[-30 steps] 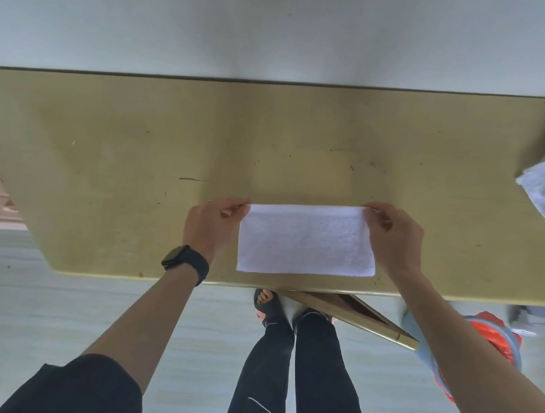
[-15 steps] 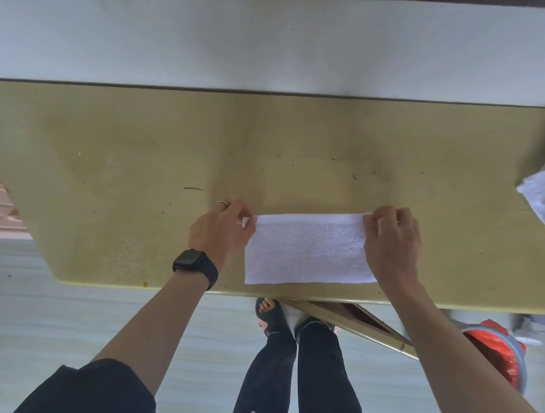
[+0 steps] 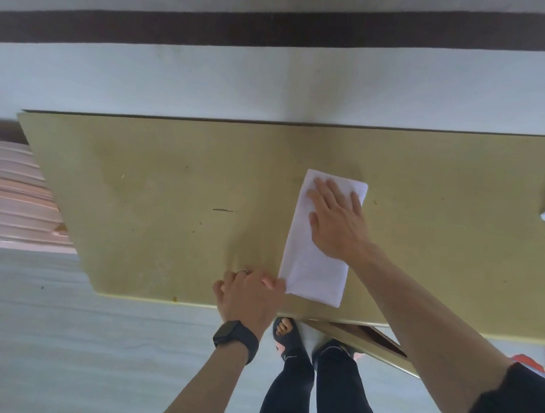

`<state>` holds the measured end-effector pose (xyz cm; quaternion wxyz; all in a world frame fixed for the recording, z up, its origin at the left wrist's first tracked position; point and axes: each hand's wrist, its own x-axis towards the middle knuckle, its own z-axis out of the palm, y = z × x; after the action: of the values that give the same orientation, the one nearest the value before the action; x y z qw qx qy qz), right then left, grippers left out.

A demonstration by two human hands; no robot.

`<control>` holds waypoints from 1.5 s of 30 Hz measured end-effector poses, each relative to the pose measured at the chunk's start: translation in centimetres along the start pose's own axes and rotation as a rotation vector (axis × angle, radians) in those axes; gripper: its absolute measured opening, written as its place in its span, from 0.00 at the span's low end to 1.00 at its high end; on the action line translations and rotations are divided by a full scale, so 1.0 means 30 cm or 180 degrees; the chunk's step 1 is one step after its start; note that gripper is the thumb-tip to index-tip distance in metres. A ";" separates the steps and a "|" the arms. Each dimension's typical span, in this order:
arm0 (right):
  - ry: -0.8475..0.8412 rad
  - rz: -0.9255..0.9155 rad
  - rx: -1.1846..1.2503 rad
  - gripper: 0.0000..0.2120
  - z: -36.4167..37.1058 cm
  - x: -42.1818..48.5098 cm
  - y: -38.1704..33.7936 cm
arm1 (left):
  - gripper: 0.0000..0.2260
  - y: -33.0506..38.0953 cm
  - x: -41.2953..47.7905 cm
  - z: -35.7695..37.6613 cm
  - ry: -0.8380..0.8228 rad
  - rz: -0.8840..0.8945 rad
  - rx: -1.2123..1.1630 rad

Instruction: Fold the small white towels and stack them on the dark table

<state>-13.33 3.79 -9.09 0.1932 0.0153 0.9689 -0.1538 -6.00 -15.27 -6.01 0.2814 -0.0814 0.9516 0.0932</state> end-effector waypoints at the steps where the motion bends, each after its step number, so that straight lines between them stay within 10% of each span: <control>1: -0.0025 -0.0118 -0.0063 0.26 0.002 -0.009 -0.009 | 0.15 0.007 -0.021 0.013 -0.0020 -0.0039 0.0078; 5: 0.0551 -0.0076 0.0293 0.24 0.048 -0.182 -0.010 | 0.15 0.004 -0.046 0.051 0.0264 0.0264 0.0240; 12: 0.0796 -0.0200 0.0025 0.26 0.252 -0.529 0.043 | 0.23 -0.115 0.040 0.144 0.1042 0.3146 0.0387; 20: 0.1226 -0.0700 -0.0348 0.28 0.351 -0.603 0.124 | 0.26 -0.192 0.020 0.217 0.0944 0.3532 0.0990; 35: 0.1309 -0.0853 0.0616 0.15 0.309 -0.644 0.134 | 0.10 -0.190 -0.017 0.182 0.0946 0.3506 -0.0171; 42: 0.0957 0.0368 0.2076 0.06 0.074 -0.598 0.065 | 0.10 -0.084 -0.056 -0.067 -0.0721 0.1690 -0.1442; 45: 0.0860 0.0839 0.2651 0.06 0.008 -0.489 0.063 | 0.06 0.000 0.021 -0.133 -0.0633 0.1382 -0.2000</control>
<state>0.50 5.97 -4.28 0.0603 0.2348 0.8309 -0.5009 -8.60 -16.22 -3.07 0.3074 0.0490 0.8399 0.4446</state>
